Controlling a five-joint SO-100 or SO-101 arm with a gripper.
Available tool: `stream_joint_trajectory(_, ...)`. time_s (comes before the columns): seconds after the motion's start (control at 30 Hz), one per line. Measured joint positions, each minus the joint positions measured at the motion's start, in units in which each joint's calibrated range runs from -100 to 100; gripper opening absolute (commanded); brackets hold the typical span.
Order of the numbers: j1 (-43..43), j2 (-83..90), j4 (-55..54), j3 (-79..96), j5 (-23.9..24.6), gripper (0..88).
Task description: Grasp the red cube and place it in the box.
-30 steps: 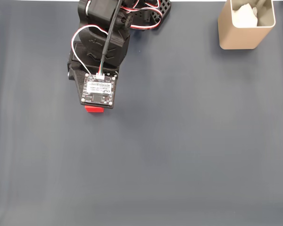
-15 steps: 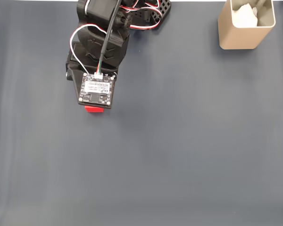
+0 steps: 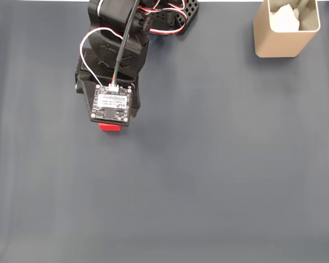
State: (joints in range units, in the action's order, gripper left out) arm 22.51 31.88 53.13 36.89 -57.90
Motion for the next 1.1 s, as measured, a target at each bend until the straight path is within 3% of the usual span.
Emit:
stream_joint_trajectory(0.43, 2.9, -1.1, -7.8, 3.3, -0.4, 40.4)
stream_joint_trajectory(1.1, 4.2, -4.1, -16.8, 9.7, 0.1, 42.6)
